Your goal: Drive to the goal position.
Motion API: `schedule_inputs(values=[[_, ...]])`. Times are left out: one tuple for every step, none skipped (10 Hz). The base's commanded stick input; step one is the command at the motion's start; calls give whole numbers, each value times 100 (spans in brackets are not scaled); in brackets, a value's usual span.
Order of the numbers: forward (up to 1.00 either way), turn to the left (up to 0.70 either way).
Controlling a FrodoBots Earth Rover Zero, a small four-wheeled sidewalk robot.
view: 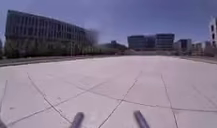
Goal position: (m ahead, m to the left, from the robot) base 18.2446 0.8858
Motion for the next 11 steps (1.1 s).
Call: schedule_inputs(values=[[100,27],[100,27],[100,27],[100,27],[100,27],[100,27],[100,27],[100,27],[100,21],[100,4],[100,0]])
